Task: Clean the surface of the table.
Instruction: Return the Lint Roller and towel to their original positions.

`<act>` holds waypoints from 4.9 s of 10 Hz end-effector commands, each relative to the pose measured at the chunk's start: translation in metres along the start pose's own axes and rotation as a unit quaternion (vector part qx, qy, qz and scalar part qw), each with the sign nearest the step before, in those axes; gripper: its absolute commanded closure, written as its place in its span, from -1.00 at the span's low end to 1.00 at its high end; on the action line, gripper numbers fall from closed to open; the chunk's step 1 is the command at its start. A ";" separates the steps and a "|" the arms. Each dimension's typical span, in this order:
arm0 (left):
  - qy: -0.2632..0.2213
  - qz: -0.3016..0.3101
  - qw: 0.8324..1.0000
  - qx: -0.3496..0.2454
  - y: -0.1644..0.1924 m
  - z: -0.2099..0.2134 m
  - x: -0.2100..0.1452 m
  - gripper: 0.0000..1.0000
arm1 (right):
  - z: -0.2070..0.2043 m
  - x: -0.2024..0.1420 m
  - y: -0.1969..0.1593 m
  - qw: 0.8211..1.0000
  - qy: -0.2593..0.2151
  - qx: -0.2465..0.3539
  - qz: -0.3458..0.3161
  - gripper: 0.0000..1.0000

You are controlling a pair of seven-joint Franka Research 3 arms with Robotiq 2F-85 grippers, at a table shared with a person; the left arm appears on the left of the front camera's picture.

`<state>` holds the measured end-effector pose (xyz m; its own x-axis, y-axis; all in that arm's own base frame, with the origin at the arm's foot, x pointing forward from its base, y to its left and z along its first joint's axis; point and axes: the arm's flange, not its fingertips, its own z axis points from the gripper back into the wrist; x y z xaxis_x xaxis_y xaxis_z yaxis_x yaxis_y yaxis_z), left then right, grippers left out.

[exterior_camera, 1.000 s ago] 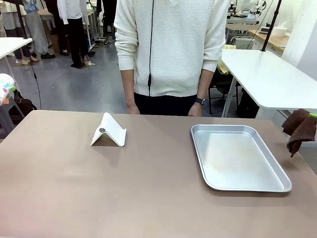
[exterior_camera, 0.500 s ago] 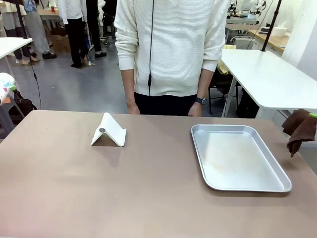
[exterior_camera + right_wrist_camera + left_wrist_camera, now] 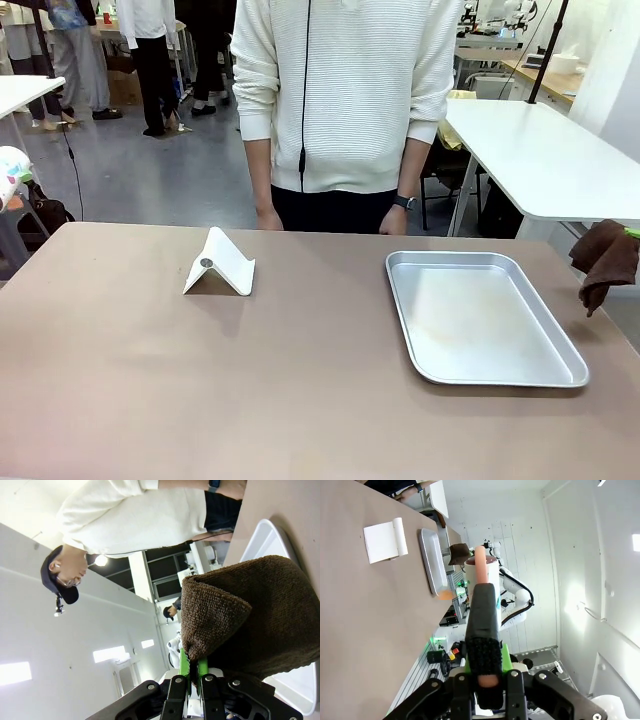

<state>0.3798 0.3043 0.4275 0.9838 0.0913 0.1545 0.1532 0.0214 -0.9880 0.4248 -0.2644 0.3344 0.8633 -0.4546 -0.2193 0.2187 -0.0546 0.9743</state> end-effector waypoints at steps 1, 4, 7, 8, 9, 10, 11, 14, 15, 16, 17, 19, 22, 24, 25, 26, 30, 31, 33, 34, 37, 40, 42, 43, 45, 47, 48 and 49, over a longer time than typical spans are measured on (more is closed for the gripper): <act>0.005 0.004 1.000 -0.005 -0.017 0.015 -0.006 0.56 | 0.001 -0.004 0.004 1.000 0.008 -0.001 0.003 0.87; 0.005 0.004 1.000 -0.005 -0.017 0.015 -0.006 0.56 | 0.001 -0.004 0.004 1.000 0.008 -0.001 0.003 0.87; -0.002 -0.002 1.000 0.000 0.000 0.000 0.001 0.56 | 0.000 0.000 0.000 1.000 0.000 0.000 0.000 0.87; -0.003 -0.006 1.000 0.015 -0.011 -0.015 -0.003 0.56 | -0.012 -0.009 0.008 1.000 0.000 0.011 0.006 0.87; -0.010 -0.001 0.999 0.037 -0.019 -0.038 -0.003 0.56 | -0.028 -0.022 0.021 1.000 -0.003 0.024 0.014 0.87; -0.077 -0.001 0.995 0.055 -0.029 -0.075 -0.002 0.56 | -0.054 -0.042 0.037 0.999 0.001 0.031 0.027 0.87; -0.091 -0.019 0.992 0.083 -0.038 -0.107 -0.006 0.56 | -0.080 -0.063 0.048 0.999 0.012 0.031 0.035 0.87; -0.137 -0.079 0.973 0.166 -0.049 -0.190 -0.024 0.56 | -0.155 -0.139 0.066 0.995 0.066 0.006 0.076 0.87; -0.150 -0.094 0.964 0.199 -0.044 -0.209 -0.023 0.56 | -0.174 -0.160 0.066 0.994 0.067 0.002 0.085 0.87; -0.155 -0.096 0.957 0.224 -0.037 -0.225 -0.020 0.56 | -0.188 -0.178 0.065 0.993 0.074 0.012 0.087 0.87; -0.138 -0.086 0.959 0.234 -0.030 -0.237 -0.020 0.56 | -0.196 -0.189 0.061 0.992 0.087 0.014 0.091 0.87; -0.043 0.009 0.989 0.142 -0.052 -0.212 -0.011 0.56 | -0.191 -0.172 0.065 0.990 0.098 -0.001 0.097 0.87; -0.124 -0.087 0.961 0.233 -0.029 -0.239 -0.022 0.56 | -0.195 -0.174 0.065 0.990 0.104 0.001 0.096 0.87; -0.070 -0.073 0.969 0.228 -0.037 -0.256 -0.009 0.56 | -0.237 -0.178 0.077 0.985 0.092 -0.094 0.110 0.87; -0.024 -0.080 0.968 0.237 -0.046 -0.278 0.001 0.56 | -0.266 -0.184 0.082 0.981 0.128 -0.089 0.120 0.87; -0.004 -0.085 0.957 0.278 -0.056 -0.303 0.009 0.56 | -0.302 -0.194 0.084 0.975 0.132 -0.121 0.132 0.87; 0.033 -0.061 0.886 0.459 -0.068 -0.396 0.035 0.56 | -0.415 -0.256 0.080 0.952 0.134 -0.210 0.176 0.87; 0.031 -0.055 0.870 0.488 -0.059 -0.411 0.040 0.56 | -0.429 -0.268 0.073 0.942 0.119 -0.239 0.203 0.87; 0.022 -0.053 0.870 0.490 -0.049 -0.435 0.046 0.56 | -0.448 -0.266 0.061 0.928 0.097 -0.290 0.213 0.87; 0.021 -0.042 0.872 0.488 -0.048 -0.442 0.050 0.56 | -0.452 -0.258 0.056 0.920 0.089 -0.317 0.212 0.87; 0.028 -0.057 0.869 0.490 -0.038 -0.439 0.042 0.56 | -0.439 -0.268 0.051 0.925 0.104 -0.283 0.229 0.87; 0.043 -0.009 0.868 0.495 -0.037 -0.455 0.058 0.56 | -0.456 -0.239 0.055 0.903 0.100 -0.359 0.213 0.87; 0.053 -0.003 0.850 0.524 -0.040 -0.468 0.073 0.56 | -0.479 -0.231 0.054 0.895 0.113 -0.374 0.215 0.87; 0.052 0.006 0.842 0.537 -0.040 -0.473 0.084 0.56 | -0.487 -0.227 0.050 0.894 0.121 -0.378 0.210 0.87; 0.065 0.013 0.838 0.542 -0.039 -0.479 0.105 0.56 | -0.496 -0.219 0.045 0.891 0.116 -0.392 0.200 0.87; 0.066 0.027 0.832 0.551 -0.030 -0.484 0.120 0.56 | -0.502 -0.215 0.040 0.885 0.104 -0.408 0.199 0.87; 0.068 0.033 0.831 0.551 -0.025 -0.486 0.127 0.56 | -0.504 -0.212 0.038 0.884 0.100 -0.412 0.198 0.87; 0.072 0.039 0.830 0.552 -0.021 -0.486 0.133 0.56 | -0.505 -0.209 0.036 0.882 0.091 -0.419 0.196 0.87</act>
<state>0.5448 -0.1671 0.4604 0.9993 0.0004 0.0373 0.0144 0.9187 -0.3946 0.4746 0.2698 0.3840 0.9938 -0.1017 0.0440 0.0503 0.7680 0.6384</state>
